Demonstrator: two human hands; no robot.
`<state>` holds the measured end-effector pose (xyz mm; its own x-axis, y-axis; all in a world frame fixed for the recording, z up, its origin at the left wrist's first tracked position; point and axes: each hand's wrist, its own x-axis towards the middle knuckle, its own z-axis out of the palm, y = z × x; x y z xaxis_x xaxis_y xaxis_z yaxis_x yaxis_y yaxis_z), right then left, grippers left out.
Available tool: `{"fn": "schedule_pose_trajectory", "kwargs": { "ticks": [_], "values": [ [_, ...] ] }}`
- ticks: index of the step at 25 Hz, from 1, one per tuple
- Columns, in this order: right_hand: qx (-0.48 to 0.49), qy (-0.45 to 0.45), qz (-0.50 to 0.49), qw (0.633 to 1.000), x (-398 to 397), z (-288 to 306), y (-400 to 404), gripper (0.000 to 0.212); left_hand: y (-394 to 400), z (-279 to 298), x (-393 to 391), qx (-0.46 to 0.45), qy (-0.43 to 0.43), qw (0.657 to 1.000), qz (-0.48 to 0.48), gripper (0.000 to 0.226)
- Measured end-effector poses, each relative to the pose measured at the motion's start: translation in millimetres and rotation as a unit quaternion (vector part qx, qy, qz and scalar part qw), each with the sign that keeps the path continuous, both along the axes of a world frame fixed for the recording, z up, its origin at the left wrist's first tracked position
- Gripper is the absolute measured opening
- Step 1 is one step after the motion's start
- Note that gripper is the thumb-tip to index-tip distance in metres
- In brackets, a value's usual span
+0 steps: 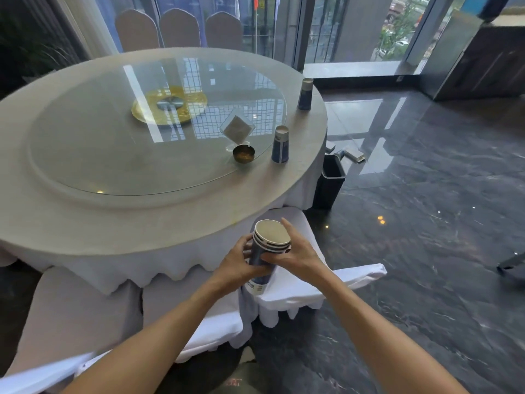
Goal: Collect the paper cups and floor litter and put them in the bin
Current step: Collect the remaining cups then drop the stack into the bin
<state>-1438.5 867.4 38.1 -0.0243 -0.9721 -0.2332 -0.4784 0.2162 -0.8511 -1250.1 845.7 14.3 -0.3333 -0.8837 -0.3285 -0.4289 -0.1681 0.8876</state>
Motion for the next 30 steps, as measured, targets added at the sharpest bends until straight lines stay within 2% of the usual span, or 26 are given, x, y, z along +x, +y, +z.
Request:
{"fn": "schedule_pose_trajectory", "kwargs": {
  "ticks": [3, 5, 7, 9, 12, 16, 20, 24, 30],
  "values": [
    [0.032, -0.025, 0.026, 0.999, -3.8, -0.9, -24.8, 0.081, -21.4, -11.5, -10.9, 0.0, -0.009, 0.999, 0.041, 0.079],
    [0.059, -0.035, 0.036, 0.997, -8.0, -7.8, -45.5, 0.086, -39.1, -22.9, -14.6, 0.002, -0.006, 0.999, 0.048, 0.078],
    [0.091, -0.035, 0.029, 0.995, -16.9, -24.5, -69.5, 0.102, -64.9, -41.7, -19.0, 0.008, -0.015, 0.999, 0.047, 0.078],
    [0.104, 0.012, 0.034, 0.994, -27.7, -42.9, -92.9, 0.106, -87.4, -61.4, -22.6, 0.006, -0.029, 0.998, 0.061, 0.076],
    [0.135, 0.101, 0.051, 0.984, -45.2, -77.6, -124.5, 0.087, -111.2, -96.4, -23.0, 0.031, -0.045, 0.992, 0.11, 0.075],
    [0.186, 0.258, 0.122, 0.94, -55.1, -137.7, -156.8, 0.082, -125.1, -139.8, -17.3, 0.066, -0.061, 0.988, 0.127, 0.077],
    [0.231, 0.36, 0.17, 0.888, -48.1, -212.7, -187.0, 0.082, -137.0, -183.2, -13.9, 0.092, -0.087, 0.984, 0.125, 0.082],
    [0.264, 0.364, 0.178, 0.875, -34.7, -291.6, -213.0, 0.081, -159.7, -226.0, -11.1, 0.089, -0.109, 0.984, 0.11, 0.082],
    [0.262, 0.36, 0.256, 0.858, -17.3, -405.2, -211.8, 0.084, -163.5, -284.2, -20.5, 0.082, -0.11, 0.975, 0.175, 0.082]
  ]
}}
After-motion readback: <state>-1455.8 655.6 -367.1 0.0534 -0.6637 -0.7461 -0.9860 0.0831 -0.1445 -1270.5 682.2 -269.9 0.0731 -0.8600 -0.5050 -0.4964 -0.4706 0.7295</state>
